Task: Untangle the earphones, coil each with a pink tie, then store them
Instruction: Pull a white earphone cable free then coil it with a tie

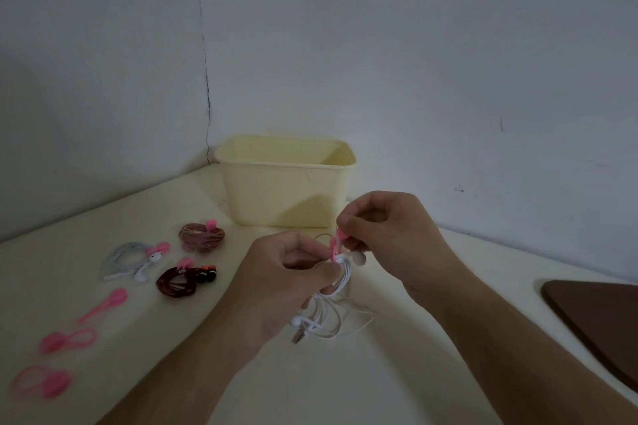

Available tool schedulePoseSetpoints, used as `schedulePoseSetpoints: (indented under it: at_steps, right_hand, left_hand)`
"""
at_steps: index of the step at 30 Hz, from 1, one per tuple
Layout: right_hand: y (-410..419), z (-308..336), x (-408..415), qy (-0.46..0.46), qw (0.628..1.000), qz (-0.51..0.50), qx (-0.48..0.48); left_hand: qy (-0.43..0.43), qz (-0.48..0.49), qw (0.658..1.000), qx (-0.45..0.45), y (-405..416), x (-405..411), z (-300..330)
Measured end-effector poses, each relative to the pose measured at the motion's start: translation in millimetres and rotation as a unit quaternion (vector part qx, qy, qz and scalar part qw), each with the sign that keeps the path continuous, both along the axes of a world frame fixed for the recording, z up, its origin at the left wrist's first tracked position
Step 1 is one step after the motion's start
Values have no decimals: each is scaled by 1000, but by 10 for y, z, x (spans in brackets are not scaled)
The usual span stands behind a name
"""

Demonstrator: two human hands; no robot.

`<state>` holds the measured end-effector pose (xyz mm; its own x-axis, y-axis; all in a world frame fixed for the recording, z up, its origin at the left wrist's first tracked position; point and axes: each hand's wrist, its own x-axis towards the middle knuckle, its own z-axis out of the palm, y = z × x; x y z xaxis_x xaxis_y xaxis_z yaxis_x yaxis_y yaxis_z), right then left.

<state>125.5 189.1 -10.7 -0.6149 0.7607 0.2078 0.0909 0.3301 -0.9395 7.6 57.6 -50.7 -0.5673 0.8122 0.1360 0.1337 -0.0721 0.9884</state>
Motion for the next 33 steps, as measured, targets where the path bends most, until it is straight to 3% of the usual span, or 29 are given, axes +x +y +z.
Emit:
schedulePoseSetpoints:
  at_steps: [10, 16, 23, 33]
  right_hand:
    - [59, -4, 58, -81, 994, 44, -57]
    - [61, -42, 82, -105, 983, 119, -94]
    - [159, -26, 127, -71, 976, 123, -165]
    - [207, -139, 127, -51, 966, 172, -184]
  left_hand:
    - [-50, 36, 996, 64, -26, -13, 24]
    - [-56, -8, 995, 80, -26, -14, 9]
    - [-65, 2, 996, 61, 0, -39, -36]
    - [-54, -32, 996, 67, -15, -57, -47]
